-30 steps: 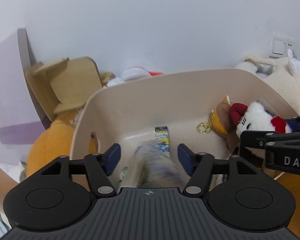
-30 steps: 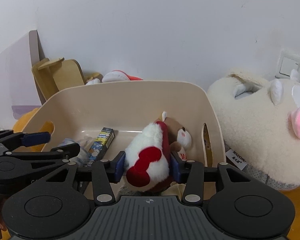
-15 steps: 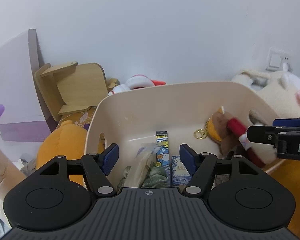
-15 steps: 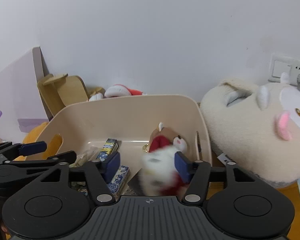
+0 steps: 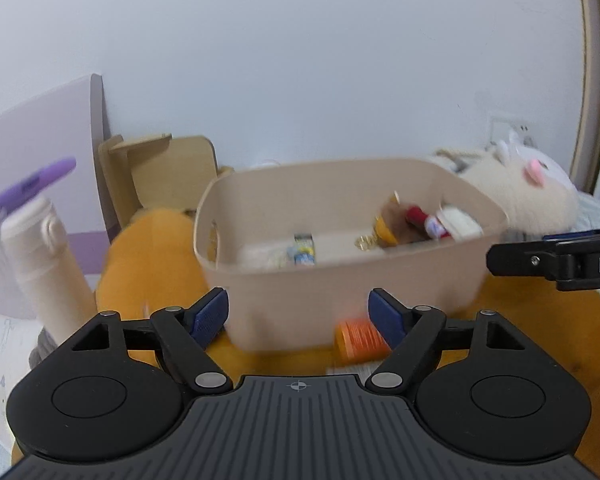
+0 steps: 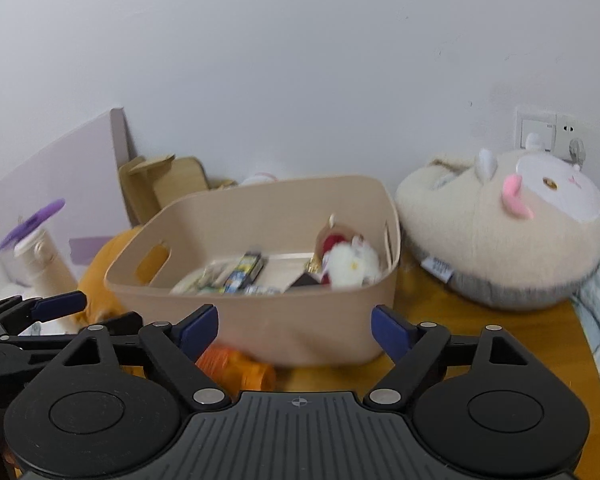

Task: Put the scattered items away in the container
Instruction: 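Move both tools back toward the second blue box and orange bottle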

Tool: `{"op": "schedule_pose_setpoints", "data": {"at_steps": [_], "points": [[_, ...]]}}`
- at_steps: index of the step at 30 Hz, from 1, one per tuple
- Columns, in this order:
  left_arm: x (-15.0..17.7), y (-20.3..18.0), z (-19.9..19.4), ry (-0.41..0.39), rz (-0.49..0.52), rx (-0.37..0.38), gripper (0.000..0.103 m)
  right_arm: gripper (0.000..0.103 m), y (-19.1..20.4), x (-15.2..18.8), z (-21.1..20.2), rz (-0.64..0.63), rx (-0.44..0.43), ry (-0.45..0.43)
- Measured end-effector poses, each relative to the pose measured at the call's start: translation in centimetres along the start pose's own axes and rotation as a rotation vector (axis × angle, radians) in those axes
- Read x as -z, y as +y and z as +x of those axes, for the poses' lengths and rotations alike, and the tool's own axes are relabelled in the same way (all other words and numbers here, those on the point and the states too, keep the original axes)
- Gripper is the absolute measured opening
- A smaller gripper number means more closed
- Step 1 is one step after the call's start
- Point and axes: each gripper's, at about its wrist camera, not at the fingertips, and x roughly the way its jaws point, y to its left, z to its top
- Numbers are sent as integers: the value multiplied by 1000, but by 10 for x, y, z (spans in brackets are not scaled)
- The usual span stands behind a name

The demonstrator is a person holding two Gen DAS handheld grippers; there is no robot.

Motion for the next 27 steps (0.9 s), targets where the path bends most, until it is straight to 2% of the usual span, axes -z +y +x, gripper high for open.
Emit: {"op": "schedule_pose_setpoints", "data": {"at_steps": [8,13,19,27], "points": [[36,-31,15,51,41,41,79,87,-5,39,2,56,14,75],[46,-45,30,80,48,65,80,87,-13,55,5,81,26,107],[47,-50,49,79,47,9,80,88,-21,62,9,110,25,129],[52,-13,63,109,-17,-60,81,88,-16,67,25,122,6,168]]}}
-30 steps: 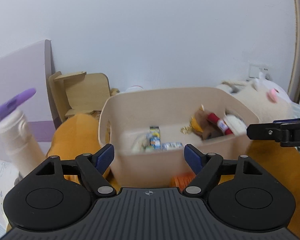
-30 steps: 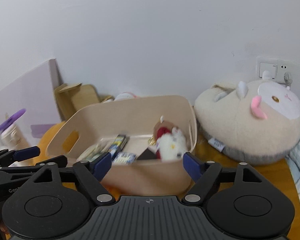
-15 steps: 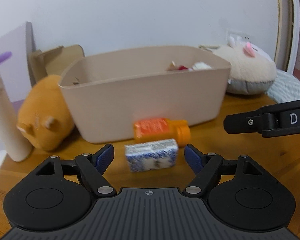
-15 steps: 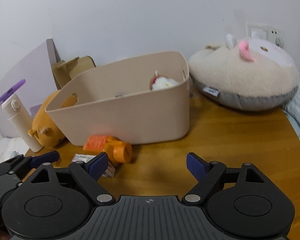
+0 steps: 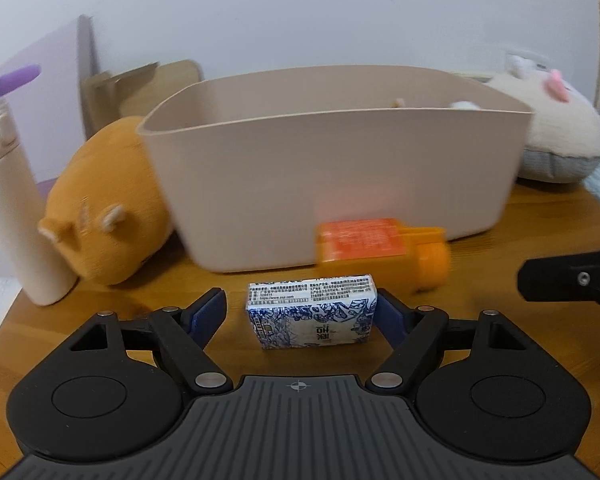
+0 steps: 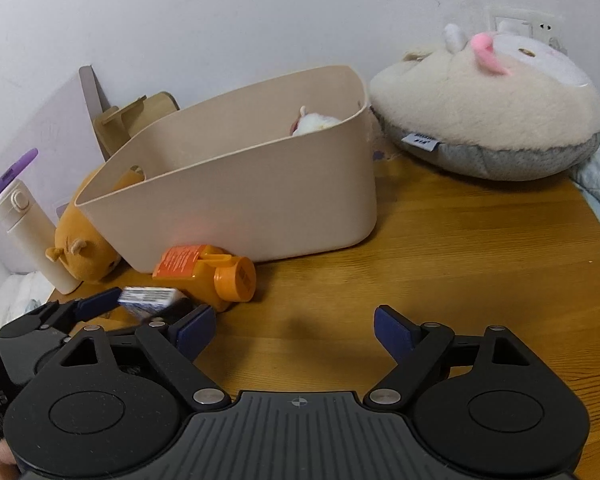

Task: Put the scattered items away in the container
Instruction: 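Move both tools back toward the second blue box and orange bottle, then grasp the blue printed box with the left tool while the right tool grasps the orange bottle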

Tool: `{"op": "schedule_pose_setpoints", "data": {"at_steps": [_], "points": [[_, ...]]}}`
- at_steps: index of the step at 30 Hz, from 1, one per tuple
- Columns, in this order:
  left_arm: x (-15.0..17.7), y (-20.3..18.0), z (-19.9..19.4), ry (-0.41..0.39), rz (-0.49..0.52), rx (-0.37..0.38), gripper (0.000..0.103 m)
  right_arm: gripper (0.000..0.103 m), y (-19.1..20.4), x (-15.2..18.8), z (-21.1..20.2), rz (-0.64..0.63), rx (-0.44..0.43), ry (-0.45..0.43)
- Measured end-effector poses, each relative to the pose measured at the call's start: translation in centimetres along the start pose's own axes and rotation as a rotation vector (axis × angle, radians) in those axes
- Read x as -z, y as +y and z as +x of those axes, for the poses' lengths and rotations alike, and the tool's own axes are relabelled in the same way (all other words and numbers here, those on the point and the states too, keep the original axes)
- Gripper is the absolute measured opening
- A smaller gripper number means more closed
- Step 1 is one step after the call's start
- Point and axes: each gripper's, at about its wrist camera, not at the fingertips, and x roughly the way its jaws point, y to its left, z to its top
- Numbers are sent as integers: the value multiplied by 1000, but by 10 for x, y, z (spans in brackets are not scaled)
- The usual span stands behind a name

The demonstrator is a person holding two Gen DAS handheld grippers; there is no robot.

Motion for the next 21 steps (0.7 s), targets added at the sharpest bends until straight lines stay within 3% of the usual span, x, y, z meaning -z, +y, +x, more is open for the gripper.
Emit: {"op": "schedule_pose_setpoints", "data": {"at_steps": [12,21], "points": [[9,58,12,22,-7,-43,81,88,48,2,47,-50,61,13],[9,83,20,23,-30,-11,81,88,76,-1,80,-70,86,20]]}}
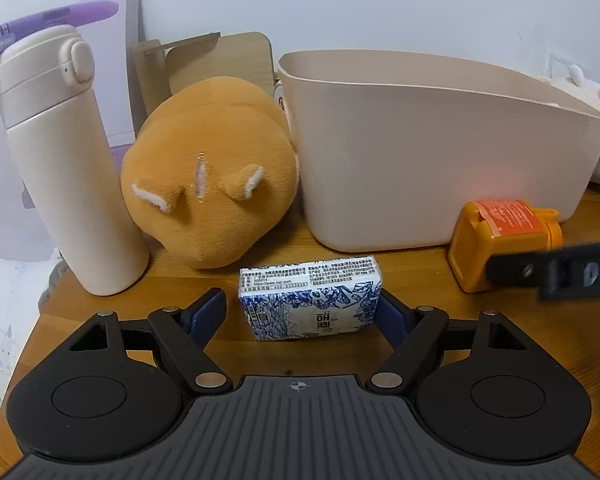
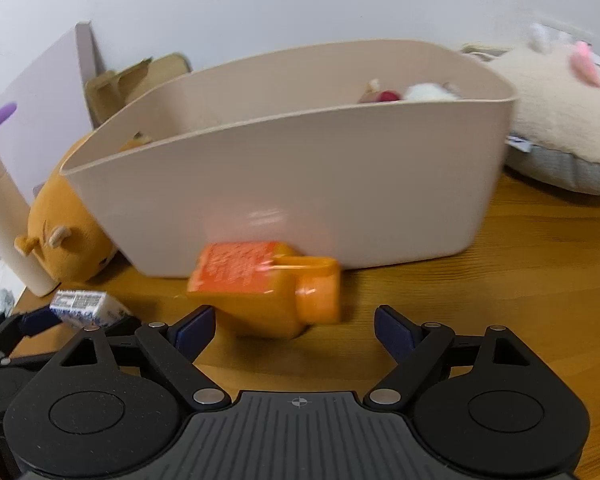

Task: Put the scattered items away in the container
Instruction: 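Grasp the blue printed box with the left tool while the right tool grasps the orange bottle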

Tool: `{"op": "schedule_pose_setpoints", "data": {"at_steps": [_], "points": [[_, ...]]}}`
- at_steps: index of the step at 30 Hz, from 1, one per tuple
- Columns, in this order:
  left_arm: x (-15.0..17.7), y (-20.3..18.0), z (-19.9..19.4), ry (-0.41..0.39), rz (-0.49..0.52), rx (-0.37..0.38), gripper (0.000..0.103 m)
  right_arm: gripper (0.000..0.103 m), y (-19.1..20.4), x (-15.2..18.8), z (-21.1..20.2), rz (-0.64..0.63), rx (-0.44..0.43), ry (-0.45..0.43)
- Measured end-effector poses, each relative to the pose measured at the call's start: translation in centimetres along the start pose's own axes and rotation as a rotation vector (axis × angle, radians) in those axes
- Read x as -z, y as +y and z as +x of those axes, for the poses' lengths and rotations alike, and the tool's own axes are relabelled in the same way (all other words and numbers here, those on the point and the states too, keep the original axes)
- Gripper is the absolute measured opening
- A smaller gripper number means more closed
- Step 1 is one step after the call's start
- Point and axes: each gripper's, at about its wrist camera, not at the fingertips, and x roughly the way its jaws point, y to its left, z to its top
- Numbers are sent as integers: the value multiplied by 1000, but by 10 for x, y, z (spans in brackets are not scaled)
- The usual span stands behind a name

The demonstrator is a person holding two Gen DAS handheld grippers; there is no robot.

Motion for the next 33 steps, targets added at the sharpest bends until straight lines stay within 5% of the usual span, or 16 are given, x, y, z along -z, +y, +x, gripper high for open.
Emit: {"op": "schedule_pose_setpoints", "data": {"at_steps": [9,19,25,33], "points": [[-4,12,10,3,-26,18,81,89,18,11,3,19,40,-37],[0,13,11,4,-25,28,81,103,16,19,4,97,11,-80],[-1,12,14,0,-23,27,80,103,25,17,11,97,74,-100],[-3,7,16,11,-28,46,80,87,11,19,14,142,145,-133]]}}
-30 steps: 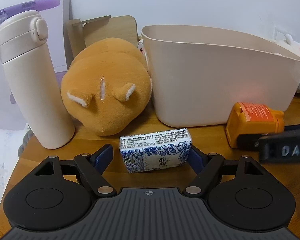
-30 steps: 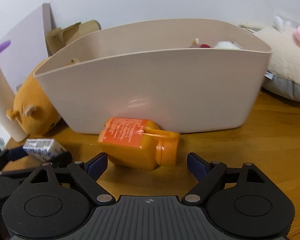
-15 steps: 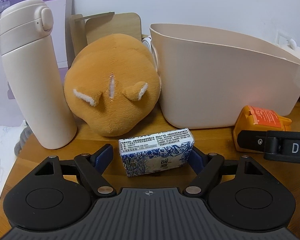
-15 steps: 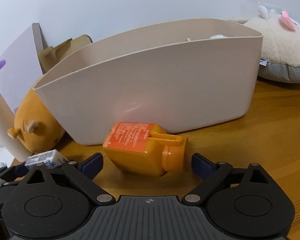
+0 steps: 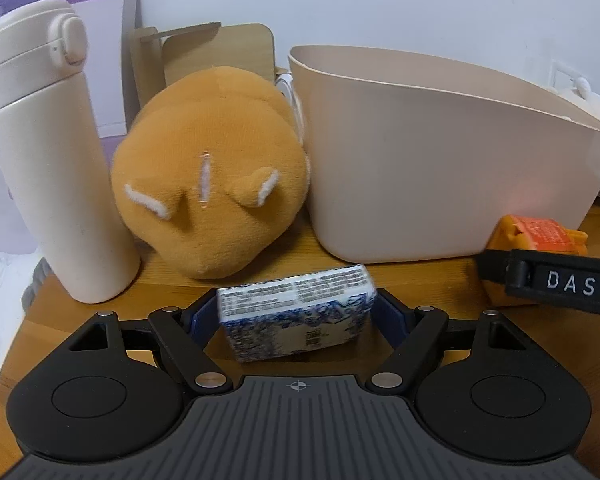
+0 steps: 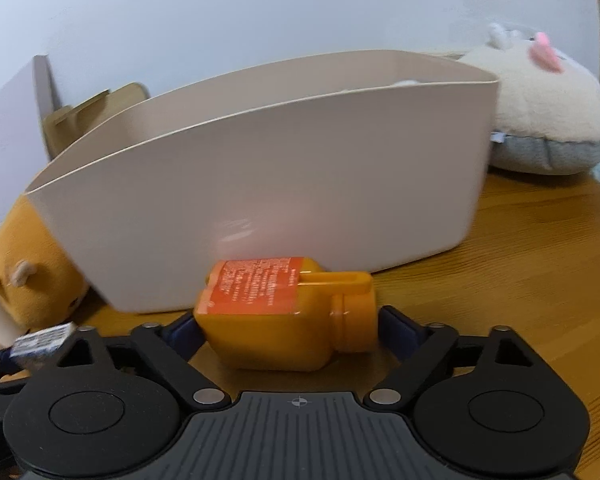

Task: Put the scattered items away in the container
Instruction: 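Grasp the blue printed box with the left tool while the right tool grasps the orange bottle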

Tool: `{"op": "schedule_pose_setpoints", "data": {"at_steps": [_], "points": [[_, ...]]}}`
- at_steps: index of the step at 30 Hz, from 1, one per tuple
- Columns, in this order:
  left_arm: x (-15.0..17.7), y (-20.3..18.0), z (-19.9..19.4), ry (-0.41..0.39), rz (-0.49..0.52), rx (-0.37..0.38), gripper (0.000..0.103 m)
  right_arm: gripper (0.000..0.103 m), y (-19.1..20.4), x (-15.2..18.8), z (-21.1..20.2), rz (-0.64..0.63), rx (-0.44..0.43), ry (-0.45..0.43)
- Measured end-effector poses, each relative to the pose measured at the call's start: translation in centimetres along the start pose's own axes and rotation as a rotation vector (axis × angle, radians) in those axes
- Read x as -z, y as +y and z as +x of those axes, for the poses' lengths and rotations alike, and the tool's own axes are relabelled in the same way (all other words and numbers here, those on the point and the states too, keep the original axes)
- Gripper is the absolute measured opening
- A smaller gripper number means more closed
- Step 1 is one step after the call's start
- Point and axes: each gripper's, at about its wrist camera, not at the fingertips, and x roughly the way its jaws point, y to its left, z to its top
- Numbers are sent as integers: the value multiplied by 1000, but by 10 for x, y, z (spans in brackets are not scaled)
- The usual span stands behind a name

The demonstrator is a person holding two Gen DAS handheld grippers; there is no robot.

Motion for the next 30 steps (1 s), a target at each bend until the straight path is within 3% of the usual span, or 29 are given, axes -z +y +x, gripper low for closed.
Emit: {"op": "schedule_pose_setpoints", "data": {"at_steps": [2,5,16,30], "points": [[1,-4,0,4,3,5,80,86,-6,0,0,11,8,-3],[0,-9,4,-3,12,7,66,83,-18,-1,-2,24,11,-4],[5,-20,-2,-8,-12,12,64,83,-37,6,-10,8,-5,-4],[12,-43,-37,-63,12,46,64,82,-44,9,-36,-24,-21,-36]]}}
